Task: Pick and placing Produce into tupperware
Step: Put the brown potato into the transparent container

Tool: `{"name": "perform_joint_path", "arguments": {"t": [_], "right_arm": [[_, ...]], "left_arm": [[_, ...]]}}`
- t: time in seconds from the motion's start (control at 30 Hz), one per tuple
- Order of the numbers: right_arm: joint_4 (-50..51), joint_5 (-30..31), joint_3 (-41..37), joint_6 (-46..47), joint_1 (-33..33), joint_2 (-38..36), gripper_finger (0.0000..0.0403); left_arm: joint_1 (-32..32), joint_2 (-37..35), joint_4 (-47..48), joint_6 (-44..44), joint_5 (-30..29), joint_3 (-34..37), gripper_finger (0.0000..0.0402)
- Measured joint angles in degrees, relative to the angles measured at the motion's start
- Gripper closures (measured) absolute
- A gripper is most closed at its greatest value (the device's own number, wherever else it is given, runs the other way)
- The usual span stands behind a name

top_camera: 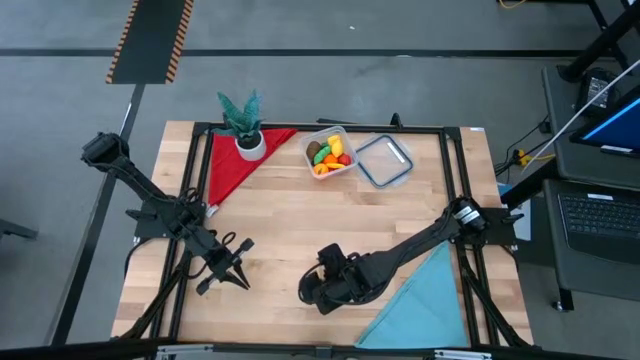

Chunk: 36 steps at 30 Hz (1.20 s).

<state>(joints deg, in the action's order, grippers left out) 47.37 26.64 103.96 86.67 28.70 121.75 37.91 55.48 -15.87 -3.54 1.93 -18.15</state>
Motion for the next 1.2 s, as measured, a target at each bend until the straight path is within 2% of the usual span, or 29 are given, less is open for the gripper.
{"name": "perform_joint_path", "arguments": {"t": [0.13, 0.33, 0.57, 1.2], "right_arm": [[-0.9, -4.6, 0.0, 0.2, -1.1, 0.0, 0.0129], [-4.0, -6.4, 0.0, 0.3, -2.2, 1.7, 0.0129], [-3.3, -12.8, 0.0, 1.7, -3.5, 5.3, 0.0129], [-3.7, -13.2, 0.0, 3.7, -4.2, 7.8, 0.0129]], "left_arm": [[0.0, 0.0, 0.0, 0.0, 0.0, 0.0, 0.0394], [0.0, 0.0, 0.2, 0.0, 0.0, 0.0, 0.0401], [0.0, 0.0, 0.9, 0.1, 0.0, 0.0, 0.0386], [0.0, 0.0, 1.2, 0.1, 0.0, 0.0, 0.0341]]}}
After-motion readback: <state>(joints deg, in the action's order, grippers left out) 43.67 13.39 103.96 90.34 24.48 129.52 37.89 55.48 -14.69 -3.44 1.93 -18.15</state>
